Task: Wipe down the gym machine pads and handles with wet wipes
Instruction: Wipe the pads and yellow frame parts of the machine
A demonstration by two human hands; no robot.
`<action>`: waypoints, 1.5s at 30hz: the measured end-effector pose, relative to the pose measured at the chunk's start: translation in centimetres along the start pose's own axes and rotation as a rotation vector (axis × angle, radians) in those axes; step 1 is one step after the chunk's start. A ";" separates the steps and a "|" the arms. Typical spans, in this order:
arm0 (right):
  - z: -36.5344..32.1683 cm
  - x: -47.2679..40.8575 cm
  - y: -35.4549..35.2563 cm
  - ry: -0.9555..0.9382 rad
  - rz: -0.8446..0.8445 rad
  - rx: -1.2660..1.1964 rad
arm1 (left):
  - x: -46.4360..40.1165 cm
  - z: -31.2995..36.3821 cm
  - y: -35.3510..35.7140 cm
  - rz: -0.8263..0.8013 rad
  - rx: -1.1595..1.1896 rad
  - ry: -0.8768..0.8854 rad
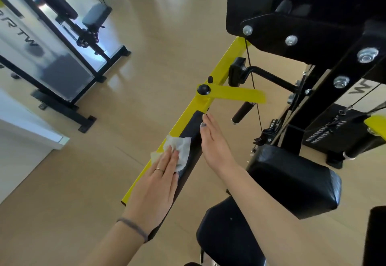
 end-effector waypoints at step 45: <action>0.8 0.3 2.4 -0.088 0.102 0.553 | -0.9 1.1 2.1 -0.354 -0.280 -0.074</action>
Point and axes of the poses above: each hand's wrist, its own x-axis away from the middle knuckle, its own y-axis out of the palm, z = x × y, the point moved 8 cm from there along -x, towards the middle knuckle, and after that the axes turned 12 degrees about y, right-handed, at the moved point
